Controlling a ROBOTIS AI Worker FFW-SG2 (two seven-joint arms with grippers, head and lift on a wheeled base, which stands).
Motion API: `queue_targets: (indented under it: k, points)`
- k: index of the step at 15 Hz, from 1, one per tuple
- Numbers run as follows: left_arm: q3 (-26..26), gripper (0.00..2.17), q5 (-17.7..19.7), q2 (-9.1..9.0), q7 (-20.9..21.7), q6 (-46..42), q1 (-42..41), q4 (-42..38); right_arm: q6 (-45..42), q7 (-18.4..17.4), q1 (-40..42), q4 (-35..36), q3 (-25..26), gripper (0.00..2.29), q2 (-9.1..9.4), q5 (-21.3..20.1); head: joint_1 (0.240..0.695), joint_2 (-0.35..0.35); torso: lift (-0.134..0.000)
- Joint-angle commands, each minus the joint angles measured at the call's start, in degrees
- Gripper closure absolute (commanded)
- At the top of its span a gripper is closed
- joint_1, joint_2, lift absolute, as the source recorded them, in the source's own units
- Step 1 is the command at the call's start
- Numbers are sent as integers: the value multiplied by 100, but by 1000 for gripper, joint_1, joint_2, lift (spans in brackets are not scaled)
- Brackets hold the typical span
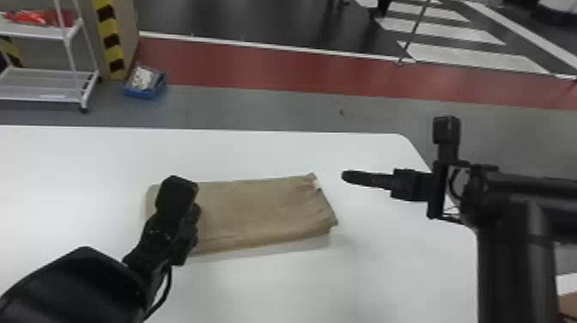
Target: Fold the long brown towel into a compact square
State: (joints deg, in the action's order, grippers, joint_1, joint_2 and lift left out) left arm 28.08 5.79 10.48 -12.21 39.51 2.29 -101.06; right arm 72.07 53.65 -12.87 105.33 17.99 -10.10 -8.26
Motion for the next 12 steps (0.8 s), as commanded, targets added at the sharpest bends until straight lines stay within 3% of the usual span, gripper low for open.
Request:
queue_targets:
  k: [1, 6, 12]
  points:
    - [13, 2132, -7, -11, -1, 0, 35, 43, 155, -92, -287, -311, -287, 323, 43, -185, 695, -243, -125]
    - [22, 2132, -43, -2, -1, 88, 43, 43, 770, -391, -691, -838, -1087, 323, 202, -932, 695, -213, -125]
    - [22, 2132, -43, 16, 8, 70, 35, 43, 753, -566, -937, -1392, -1500, 323, 386, -1266, 695, -184, -125]
